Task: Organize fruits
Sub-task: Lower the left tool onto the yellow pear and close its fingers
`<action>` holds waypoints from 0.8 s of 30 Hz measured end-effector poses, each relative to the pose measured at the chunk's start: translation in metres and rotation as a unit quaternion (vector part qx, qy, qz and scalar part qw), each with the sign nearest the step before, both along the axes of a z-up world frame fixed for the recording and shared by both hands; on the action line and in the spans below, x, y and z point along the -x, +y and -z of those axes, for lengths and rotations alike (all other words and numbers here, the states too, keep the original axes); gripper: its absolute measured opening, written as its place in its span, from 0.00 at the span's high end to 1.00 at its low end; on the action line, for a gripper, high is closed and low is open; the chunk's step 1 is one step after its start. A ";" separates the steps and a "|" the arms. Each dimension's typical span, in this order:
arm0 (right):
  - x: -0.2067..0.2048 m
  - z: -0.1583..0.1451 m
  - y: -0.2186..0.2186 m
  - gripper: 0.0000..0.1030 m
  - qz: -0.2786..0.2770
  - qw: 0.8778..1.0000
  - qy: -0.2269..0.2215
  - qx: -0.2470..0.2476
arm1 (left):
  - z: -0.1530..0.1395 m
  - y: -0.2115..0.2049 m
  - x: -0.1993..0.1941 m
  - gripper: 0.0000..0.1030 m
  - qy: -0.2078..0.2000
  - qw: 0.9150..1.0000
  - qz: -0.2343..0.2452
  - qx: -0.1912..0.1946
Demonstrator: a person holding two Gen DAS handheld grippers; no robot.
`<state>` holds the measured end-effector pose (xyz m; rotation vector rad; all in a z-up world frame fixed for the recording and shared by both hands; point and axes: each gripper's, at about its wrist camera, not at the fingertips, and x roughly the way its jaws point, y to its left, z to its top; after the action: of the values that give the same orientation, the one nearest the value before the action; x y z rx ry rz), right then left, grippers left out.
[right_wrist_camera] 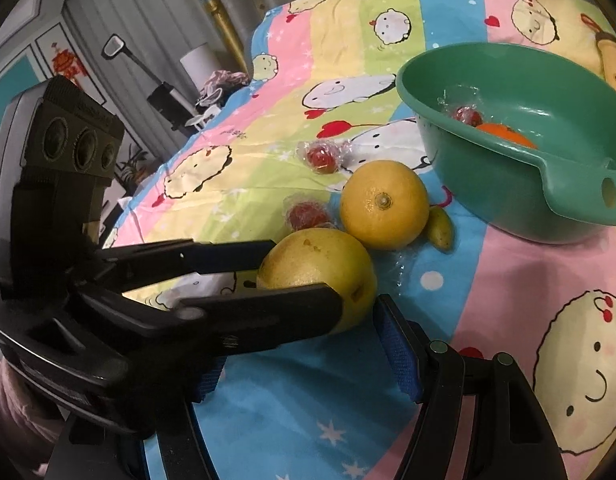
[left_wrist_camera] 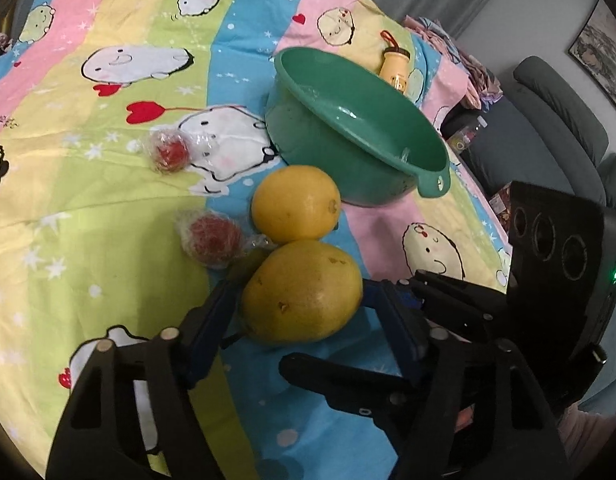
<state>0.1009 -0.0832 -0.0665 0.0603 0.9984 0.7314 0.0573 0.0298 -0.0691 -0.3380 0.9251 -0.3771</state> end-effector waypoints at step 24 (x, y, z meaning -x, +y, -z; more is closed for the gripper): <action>0.022 -0.025 -0.007 0.43 0.005 0.999 -0.027 -0.032 | -0.028 -0.001 0.028 0.38 -0.027 0.999 -0.017 0.005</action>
<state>0.0786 -0.0906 -0.0416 0.1011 0.9224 0.7517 0.0293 0.0287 -0.0412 -0.3503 0.8631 -0.3576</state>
